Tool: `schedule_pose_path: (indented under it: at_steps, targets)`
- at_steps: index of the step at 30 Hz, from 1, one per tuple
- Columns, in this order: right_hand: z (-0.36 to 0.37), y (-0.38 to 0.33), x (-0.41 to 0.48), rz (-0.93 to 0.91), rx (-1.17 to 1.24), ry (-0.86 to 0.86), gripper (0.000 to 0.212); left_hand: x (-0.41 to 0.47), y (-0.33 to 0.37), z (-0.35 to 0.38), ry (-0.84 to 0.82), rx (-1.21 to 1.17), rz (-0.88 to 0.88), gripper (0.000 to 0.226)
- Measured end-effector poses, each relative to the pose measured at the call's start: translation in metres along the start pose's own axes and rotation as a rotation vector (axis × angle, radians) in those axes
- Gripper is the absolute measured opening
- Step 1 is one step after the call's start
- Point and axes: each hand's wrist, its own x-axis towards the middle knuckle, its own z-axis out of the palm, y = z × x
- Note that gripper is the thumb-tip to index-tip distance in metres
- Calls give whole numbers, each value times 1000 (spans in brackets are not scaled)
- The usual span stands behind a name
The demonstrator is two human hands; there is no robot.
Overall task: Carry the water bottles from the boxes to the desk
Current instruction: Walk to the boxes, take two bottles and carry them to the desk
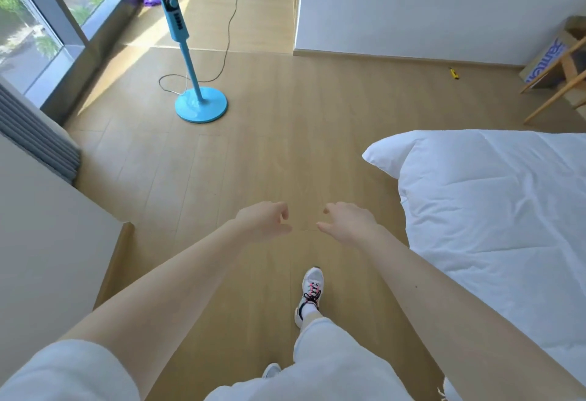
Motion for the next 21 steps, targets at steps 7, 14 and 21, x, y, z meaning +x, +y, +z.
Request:
schedule_pose_path:
  at_steps: [7,14,21]
  targets:
    - [-50,10,90,-64,0,5,50,68,-19,-47,-26,-14,-102,33]
    - [-113,45,187,-105,68,-10,51,173,1,-124,-59,67,-118,35]
    - [-160,94,267,-68,102,-5,50,255,23,-175,-94,179,-85,36]
